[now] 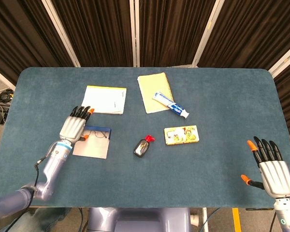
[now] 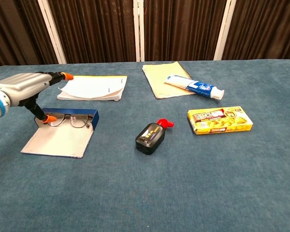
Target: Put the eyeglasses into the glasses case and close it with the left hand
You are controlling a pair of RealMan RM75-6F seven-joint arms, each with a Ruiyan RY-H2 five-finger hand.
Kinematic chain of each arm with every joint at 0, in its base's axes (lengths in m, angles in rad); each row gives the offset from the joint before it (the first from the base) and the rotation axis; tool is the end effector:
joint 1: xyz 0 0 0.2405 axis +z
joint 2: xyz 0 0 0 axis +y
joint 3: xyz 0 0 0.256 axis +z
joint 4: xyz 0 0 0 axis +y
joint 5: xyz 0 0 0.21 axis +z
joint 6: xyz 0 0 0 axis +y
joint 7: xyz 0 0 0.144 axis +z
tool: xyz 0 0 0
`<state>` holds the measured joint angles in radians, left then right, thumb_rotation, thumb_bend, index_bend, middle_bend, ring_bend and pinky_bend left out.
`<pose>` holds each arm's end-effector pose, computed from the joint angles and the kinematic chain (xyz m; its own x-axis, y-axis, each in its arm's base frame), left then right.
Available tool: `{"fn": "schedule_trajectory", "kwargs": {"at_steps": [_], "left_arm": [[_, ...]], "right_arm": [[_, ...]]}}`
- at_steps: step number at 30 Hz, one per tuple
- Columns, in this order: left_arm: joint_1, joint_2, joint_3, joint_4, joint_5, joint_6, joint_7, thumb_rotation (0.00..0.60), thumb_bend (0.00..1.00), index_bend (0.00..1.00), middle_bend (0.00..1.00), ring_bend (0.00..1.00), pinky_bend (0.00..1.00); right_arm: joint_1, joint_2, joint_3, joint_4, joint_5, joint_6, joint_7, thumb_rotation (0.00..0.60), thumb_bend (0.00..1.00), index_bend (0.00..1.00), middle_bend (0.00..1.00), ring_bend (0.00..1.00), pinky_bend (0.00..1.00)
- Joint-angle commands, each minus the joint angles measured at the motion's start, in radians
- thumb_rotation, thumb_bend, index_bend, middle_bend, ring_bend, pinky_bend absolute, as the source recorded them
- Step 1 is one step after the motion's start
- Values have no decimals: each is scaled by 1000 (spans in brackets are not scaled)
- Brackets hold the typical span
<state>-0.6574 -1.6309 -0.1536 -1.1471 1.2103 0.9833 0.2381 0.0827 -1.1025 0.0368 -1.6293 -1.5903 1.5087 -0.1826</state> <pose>-0.2253 0.3616 -0.0107 0.5334 0.1813 0.8262 0.8363 -0.2598 -0.4829 -0.2971 -0.1768 0.1590 0.5591 0.0253 0.8287 -0.8239 -0.0943 0.5588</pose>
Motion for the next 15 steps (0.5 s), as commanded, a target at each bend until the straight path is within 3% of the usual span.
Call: {"fn": "schedule_trajectory", "kwargs": {"at_steps": [1,7,15], "left_arm": [[53,84,53,-121,54,41,-31,600,231,0,0,0,0],[95,132,116,-197,123,74,-56,600,231,0,0,0,0],[122,100,162,-144,197,101,-106,600,231,0,0,0,0]], "right_arm": [[-1,3,-1,-2,-3,3,5,600,0,0,0,0,0],[-4,7,-2,-4,-9,9,12,600,0,0,0,0,0],[-5,8,-4,-6,-13,11,13,600,0,0,0,0,0]]}}
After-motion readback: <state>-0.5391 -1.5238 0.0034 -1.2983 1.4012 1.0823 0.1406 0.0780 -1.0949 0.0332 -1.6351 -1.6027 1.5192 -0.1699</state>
